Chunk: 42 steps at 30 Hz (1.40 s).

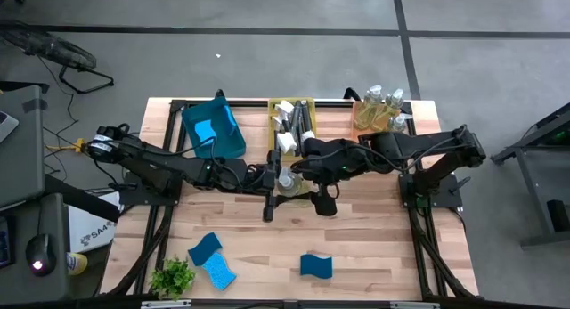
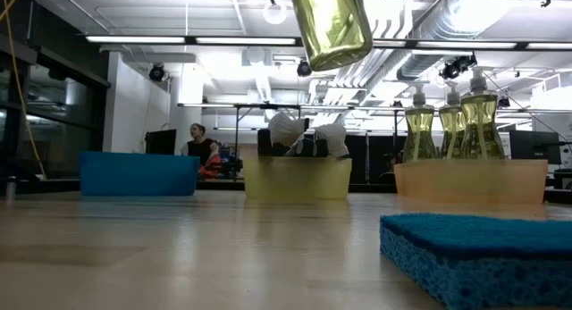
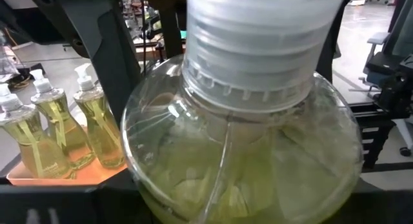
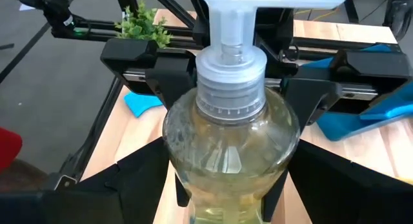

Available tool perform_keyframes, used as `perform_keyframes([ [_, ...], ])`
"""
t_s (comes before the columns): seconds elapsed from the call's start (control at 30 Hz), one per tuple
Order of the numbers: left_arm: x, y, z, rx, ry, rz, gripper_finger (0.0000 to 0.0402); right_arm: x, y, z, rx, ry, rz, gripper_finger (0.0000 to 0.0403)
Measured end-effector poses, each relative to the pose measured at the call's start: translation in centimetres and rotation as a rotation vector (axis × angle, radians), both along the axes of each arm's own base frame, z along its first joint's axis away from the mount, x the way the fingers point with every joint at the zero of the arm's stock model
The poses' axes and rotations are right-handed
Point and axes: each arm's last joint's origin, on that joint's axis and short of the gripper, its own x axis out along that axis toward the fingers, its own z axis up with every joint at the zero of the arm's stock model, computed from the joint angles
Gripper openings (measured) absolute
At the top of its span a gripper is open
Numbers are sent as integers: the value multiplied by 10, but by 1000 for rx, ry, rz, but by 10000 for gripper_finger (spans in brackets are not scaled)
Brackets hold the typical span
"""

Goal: Pick & Place Kitchen Sink Supplies
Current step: Put the green dishwashing liquid dispenser into the orange bin

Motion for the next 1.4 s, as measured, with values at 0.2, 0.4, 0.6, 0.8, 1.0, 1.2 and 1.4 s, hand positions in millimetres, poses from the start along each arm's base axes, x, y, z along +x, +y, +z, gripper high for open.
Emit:
perform_keyframes([
  [0.2,0,0,0,0,2,-1,196,3,1,-3,-3,8,-8,289],
  [0.4,0,0,0,8,2,0,196,4,1,-3,-15,-1,-22,246],
  [0.6,0,0,0,9,1,1,196,4,0,-3,-13,-1,-27,223],
  [0.8,0,0,0,-4,2,10,242,4,0,-3,-16,1,-46,222],
  [1.0,0,2,0,-36,-4,51,300,3,-3,-4,-67,9,-132,211],
  [1.2,0,4,0,-27,-2,109,305,-6,-7,-4,-81,48,-222,211],
  [1.4,-3,5,1,-16,14,128,306,-19,-12,1,-109,69,-319,206],
])
